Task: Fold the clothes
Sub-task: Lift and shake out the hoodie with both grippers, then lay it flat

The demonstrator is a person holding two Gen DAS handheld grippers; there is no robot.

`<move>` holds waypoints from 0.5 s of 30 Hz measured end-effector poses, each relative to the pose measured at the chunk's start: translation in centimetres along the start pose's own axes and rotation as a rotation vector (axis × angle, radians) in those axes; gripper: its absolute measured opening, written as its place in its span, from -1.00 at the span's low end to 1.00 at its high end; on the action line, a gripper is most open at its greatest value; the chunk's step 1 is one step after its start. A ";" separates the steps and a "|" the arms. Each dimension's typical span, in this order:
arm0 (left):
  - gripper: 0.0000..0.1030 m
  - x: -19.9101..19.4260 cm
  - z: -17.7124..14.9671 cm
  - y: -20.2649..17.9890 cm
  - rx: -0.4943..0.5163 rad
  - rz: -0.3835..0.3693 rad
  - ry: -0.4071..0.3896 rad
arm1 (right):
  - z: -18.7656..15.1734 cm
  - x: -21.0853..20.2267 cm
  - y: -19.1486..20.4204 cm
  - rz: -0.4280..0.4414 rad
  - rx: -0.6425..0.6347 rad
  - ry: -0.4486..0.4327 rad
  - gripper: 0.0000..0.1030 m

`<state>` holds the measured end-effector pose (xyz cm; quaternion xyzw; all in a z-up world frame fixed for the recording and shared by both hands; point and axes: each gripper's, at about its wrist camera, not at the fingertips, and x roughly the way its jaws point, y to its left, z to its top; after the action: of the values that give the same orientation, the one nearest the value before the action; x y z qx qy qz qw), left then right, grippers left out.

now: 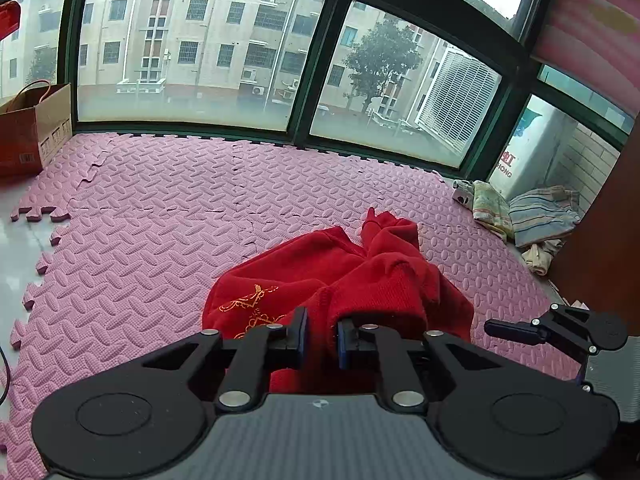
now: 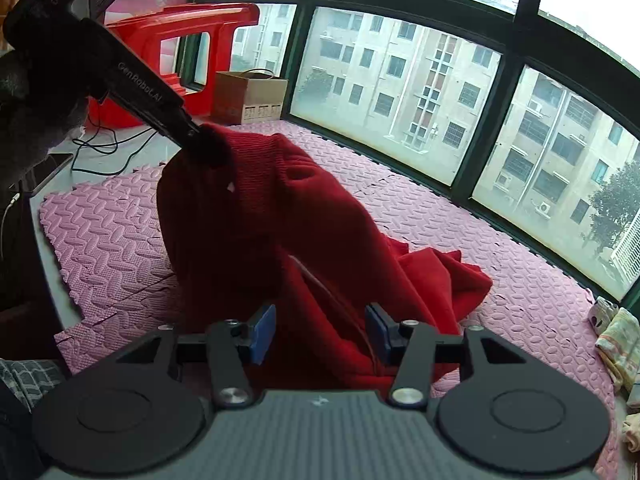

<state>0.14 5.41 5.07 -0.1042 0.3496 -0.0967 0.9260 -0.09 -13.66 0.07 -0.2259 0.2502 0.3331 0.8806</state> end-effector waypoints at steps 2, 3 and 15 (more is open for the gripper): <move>-0.69 0.0 0.2 -0.1 0.008 0.000 -0.008 | 0.0 0.9 1.1 0.002 -0.038 0.009 -0.07; -0.69 0.0 0.2 -0.2 0.012 0.000 -0.009 | 0.1 1.4 1.5 -0.013 -0.053 0.010 -0.07; -0.69 -1.8 -1.5 -0.6 0.120 -0.005 0.026 | 1.5 -2.5 -5.6 0.130 0.297 -0.043 -0.78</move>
<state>-2.27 5.09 5.23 -0.0482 0.3549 -0.1214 0.9257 2.64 -17.83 3.97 -0.0695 0.2918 0.3535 0.8861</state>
